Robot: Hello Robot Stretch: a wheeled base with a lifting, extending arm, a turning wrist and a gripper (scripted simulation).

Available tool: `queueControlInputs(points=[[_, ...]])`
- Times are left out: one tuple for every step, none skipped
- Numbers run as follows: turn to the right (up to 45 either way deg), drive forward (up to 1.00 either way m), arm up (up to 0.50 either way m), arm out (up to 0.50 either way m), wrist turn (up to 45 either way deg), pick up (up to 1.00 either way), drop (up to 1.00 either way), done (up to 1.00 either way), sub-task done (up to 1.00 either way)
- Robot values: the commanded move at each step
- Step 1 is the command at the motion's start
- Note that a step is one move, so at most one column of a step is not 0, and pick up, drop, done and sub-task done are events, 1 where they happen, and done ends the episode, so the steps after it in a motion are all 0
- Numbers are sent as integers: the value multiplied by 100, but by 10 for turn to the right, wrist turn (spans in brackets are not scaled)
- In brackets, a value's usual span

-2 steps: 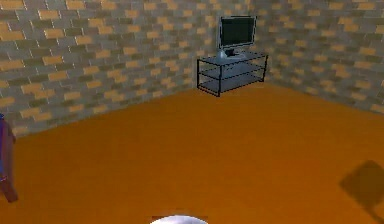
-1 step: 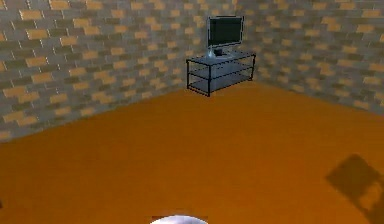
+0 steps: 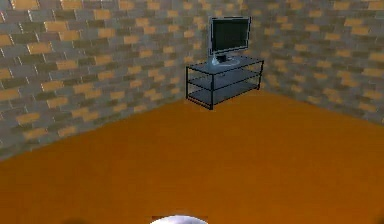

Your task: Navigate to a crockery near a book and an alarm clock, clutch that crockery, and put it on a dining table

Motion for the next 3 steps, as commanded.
queueControlInputs(points=[[450,0,0,0,0,0,0,0,0],[0,95,0,0,0,0,0,0,0],[450,0,0,0,0,0,0,0,0]])
